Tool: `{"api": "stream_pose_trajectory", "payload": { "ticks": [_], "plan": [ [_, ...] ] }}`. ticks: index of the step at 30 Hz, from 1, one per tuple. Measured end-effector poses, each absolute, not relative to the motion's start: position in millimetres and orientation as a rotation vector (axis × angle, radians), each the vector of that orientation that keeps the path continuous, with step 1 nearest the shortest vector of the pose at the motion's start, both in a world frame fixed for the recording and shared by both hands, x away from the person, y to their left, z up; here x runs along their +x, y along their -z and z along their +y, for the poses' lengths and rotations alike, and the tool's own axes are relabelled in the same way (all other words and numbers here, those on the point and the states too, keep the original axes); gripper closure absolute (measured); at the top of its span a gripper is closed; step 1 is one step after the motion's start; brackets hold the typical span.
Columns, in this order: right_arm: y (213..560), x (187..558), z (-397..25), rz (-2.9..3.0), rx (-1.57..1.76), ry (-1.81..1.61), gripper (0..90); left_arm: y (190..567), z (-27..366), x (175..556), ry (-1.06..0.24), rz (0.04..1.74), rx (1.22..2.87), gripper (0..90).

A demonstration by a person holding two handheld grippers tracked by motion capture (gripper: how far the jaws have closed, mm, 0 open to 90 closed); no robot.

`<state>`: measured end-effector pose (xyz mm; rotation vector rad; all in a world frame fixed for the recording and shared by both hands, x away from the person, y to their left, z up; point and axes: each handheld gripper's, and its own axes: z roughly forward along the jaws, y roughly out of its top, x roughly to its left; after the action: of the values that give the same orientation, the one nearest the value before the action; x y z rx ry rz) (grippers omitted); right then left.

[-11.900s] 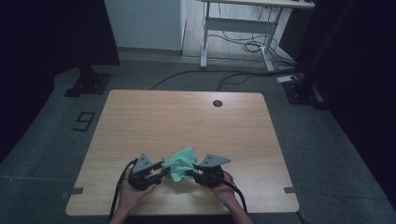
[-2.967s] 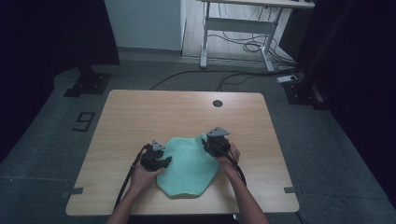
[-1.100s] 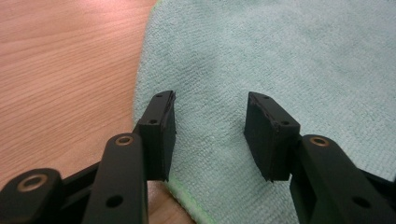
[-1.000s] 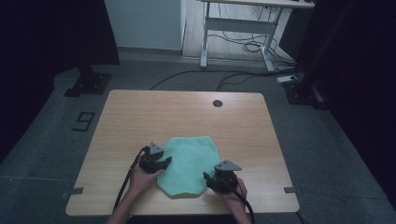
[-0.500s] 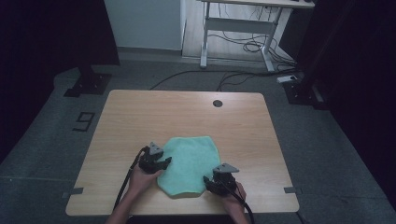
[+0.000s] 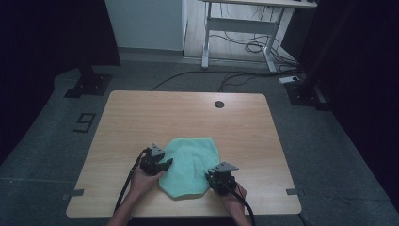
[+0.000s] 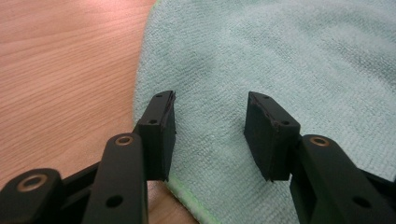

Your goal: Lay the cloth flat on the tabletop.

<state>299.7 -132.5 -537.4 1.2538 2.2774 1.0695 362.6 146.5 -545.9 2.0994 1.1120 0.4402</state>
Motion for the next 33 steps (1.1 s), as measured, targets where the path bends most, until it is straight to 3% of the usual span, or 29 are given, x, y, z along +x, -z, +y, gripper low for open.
{"api": "stream_pose_trajectory", "payload": {
  "ticks": [8, 14, 19, 22, 25, 33],
  "plan": [
    [502, 334, -85, 2.306, 1.15, -1.174, 81.8, 546, 148, 363, -0.429, 1.11, 2.1, 53.3],
    [517, 357, -43, 2.428, 1.091, -1.138, 76.8, 546, 152, 364, -0.394, 1.112, 2.085, 53.4],
    [521, 355, -54, 2.412, 1.107, -1.259, 62.2, 545, 153, 364, -0.379, 1.121, 2.076, 52.9],
    [518, 353, -68, 2.383, 1.125, -1.315, 63.8, 539, 156, 365, -0.301, 1.149, 2.065, 50.2],
    [519, 356, -71, 2.391, 1.137, -1.285, 65.5, 532, 157, 361, -0.307, 1.135, 2.045, 50.9],
    [540, 378, -68, 2.436, 1.222, -1.229, 68.0, 507, 143, 325, -0.223, 1.018, 2.086, 42.6]
  ]
}}
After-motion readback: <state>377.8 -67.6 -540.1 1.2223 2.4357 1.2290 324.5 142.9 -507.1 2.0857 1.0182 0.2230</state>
